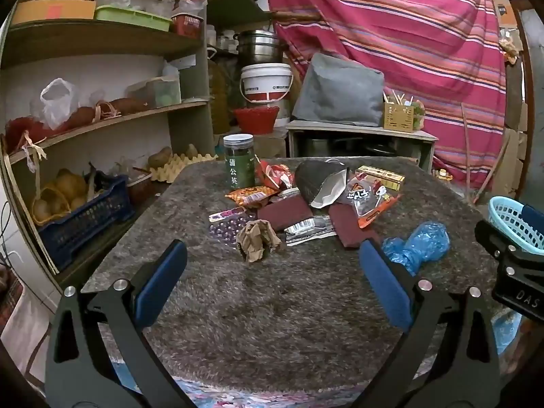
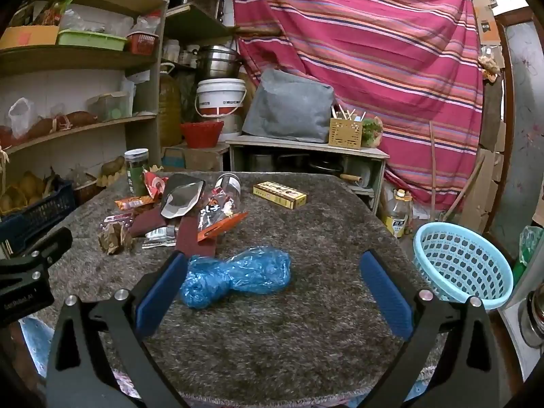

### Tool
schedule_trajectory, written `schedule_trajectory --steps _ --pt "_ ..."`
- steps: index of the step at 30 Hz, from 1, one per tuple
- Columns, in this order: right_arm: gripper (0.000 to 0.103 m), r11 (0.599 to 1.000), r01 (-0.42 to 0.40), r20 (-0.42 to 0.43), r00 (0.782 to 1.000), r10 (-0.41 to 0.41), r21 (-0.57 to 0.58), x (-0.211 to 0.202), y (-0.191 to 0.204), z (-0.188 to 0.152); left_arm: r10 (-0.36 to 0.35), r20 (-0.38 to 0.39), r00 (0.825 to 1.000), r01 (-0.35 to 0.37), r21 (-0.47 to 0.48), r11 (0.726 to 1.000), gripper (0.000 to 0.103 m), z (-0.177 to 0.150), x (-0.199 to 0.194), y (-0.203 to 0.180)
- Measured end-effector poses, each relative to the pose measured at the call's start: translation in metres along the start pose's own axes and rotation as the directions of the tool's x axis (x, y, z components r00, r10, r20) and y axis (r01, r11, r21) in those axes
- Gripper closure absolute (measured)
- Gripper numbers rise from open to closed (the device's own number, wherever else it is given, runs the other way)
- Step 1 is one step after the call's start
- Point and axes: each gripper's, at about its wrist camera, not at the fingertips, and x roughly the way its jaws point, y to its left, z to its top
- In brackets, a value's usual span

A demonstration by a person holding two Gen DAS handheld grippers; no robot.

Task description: Collect trash

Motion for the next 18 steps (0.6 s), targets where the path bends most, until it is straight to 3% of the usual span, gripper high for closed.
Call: schedule_trajectory --steps 18 --pt "0.004 1.000 -0.013 -0.021 1.000 0.013 -0.001 0.017 0.010 -0.007 0.017 -0.031 0.999 -0.016 0.003 1.000 0.005 -0.003 0.015 0.006"
